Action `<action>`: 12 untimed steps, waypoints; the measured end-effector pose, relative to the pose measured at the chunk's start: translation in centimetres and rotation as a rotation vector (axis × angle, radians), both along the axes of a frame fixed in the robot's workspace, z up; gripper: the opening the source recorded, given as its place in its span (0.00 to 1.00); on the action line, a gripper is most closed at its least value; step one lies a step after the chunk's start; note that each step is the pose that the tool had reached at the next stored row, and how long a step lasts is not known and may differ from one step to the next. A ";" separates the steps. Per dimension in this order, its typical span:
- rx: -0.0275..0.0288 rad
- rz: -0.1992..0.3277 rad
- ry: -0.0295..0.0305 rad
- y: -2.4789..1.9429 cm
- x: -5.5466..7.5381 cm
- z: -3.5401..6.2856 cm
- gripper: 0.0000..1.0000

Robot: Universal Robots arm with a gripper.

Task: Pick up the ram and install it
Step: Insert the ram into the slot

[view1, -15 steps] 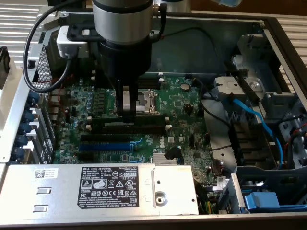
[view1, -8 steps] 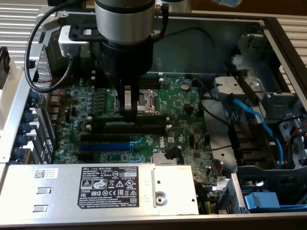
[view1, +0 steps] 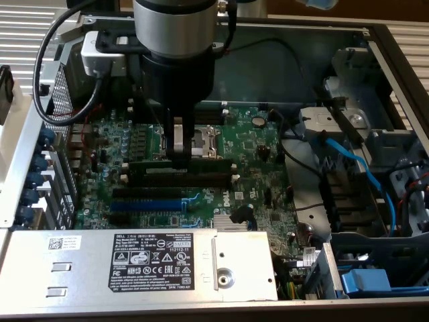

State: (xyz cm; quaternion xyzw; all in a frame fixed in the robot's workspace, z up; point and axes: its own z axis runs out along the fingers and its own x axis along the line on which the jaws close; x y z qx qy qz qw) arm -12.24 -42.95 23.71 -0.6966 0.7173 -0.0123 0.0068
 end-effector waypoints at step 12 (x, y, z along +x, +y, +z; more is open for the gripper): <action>0.0138 0.000 0.0344 -0.69 0.7 0.95 0.12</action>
